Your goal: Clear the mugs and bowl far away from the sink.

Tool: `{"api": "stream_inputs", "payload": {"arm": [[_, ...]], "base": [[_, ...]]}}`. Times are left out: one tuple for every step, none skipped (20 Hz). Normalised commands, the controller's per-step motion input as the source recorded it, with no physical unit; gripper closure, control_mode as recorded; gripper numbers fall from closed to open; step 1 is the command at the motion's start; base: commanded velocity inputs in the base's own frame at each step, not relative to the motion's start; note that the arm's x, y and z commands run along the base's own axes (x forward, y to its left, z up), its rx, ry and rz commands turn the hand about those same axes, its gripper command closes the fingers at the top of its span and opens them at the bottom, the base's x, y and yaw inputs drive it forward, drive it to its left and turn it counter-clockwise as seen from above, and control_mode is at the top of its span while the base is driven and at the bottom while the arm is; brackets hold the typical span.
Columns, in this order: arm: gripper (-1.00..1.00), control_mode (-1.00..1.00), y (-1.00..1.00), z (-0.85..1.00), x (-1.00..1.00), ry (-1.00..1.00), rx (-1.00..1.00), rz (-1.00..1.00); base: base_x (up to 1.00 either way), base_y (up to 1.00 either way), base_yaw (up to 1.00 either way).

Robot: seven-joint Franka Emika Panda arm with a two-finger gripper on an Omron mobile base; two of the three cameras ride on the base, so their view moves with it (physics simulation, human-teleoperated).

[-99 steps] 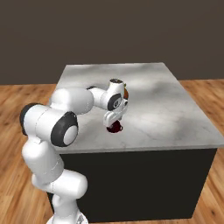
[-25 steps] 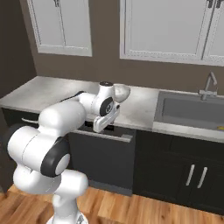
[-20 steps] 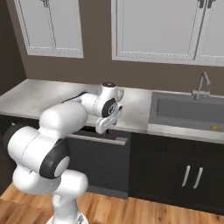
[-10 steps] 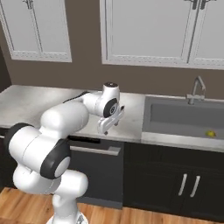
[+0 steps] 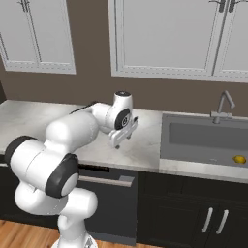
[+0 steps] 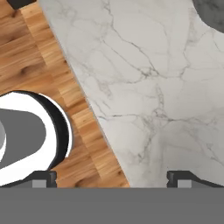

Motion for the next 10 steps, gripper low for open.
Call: {"api": "stream_inputs", "payload": {"arm": [[-1.0, -1.0, 0.64, 0.0, 0.19, -0.09, -0.06, 0.13], [-1.0, -1.0, 0.61, -0.06, 0.25, -0.05, -0.04, 0.14], [-1.0, -1.0, 0.74, -0.09, 0.48, 0.0, -0.04, 0.16], [-1.0, -1.0, 0.81, -0.09, 0.6, 0.0, -0.05, 0.17], [-1.0, -1.0, 0.81, -0.09, 0.71, 0.0, -0.04, 0.16], [-1.0, -1.0, 0.89, -0.11, 0.78, 0.0, -0.04, 0.13], [-1.0, -1.0, 0.84, -0.02, 0.82, 0.0, -0.03, 0.06], [-1.0, -1.0, 0.79, -0.08, 0.93, 0.0, 0.0, 0.03], [-1.0, -1.0, 0.84, -0.05, 0.96, 0.0, 0.0, 0.0], [-1.0, -1.0, 0.91, 0.0, 0.89, -0.01, -0.01, 0.0]], "base": [[0.0, 0.0, 0.0], [0.0, 0.0, 0.0], [0.0, 0.0, 0.0], [0.0, 0.0, 0.0], [0.0, 0.0, 0.0], [0.0, 0.0, 0.0], [0.0, 0.0, 0.0], [0.0, 0.0, 0.0], [0.0, 0.0, 0.0], [0.0, 0.0, 0.0]]}}
